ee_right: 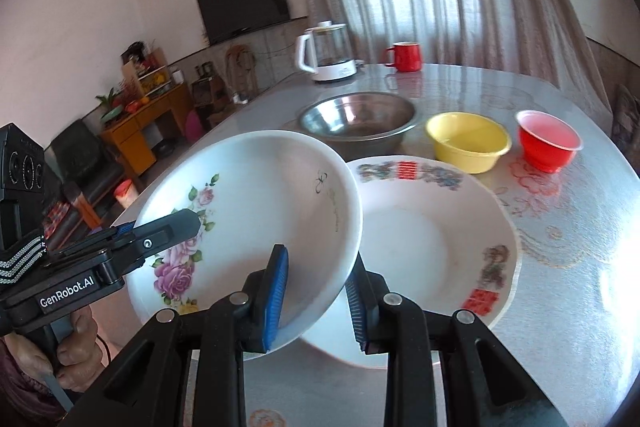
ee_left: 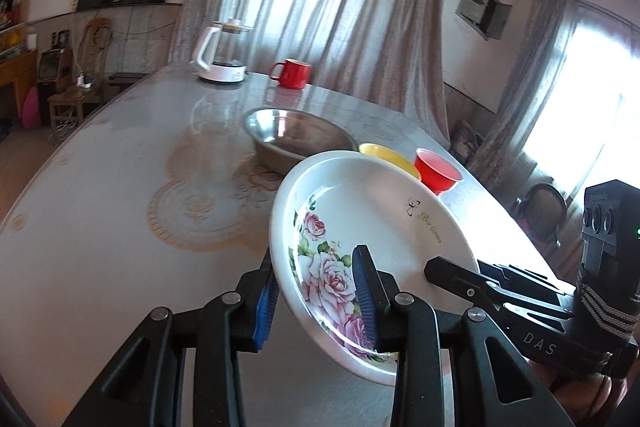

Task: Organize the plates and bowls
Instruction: 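Lift the rose plate with both grippers and carry it over the plate stack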

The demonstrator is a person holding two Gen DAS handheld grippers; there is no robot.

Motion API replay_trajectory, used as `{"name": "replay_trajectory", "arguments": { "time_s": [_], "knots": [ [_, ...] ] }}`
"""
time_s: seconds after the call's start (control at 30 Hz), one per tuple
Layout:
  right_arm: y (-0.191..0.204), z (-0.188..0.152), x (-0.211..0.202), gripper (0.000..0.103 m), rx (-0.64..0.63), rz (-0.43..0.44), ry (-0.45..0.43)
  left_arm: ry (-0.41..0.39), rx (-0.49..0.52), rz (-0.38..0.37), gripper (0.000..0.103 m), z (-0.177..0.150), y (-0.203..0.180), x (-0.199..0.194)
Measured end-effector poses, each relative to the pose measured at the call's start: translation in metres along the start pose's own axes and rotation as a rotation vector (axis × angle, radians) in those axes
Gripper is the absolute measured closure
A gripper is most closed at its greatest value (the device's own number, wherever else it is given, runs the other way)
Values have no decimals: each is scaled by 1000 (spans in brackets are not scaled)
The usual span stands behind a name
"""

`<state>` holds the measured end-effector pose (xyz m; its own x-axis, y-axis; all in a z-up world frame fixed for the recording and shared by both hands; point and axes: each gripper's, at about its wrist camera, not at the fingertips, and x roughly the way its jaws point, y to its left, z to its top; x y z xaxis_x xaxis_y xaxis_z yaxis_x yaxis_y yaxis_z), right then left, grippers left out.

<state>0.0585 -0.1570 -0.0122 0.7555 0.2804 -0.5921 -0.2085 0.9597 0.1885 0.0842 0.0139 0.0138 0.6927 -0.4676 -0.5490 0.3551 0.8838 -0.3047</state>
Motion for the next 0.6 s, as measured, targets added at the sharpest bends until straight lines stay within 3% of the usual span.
{"name": "replay_trajectory", "arguments": {
  "time_s": [0.2, 0.6],
  "knots": [
    [-32, -1, -11, 75, 76, -59, -18, 44, 40, -33, 64, 9, -27, 27],
    [-58, -8, -9, 75, 137, -143, 9, 120, 91, 4, 55, 14, -55, 72]
  ]
}}
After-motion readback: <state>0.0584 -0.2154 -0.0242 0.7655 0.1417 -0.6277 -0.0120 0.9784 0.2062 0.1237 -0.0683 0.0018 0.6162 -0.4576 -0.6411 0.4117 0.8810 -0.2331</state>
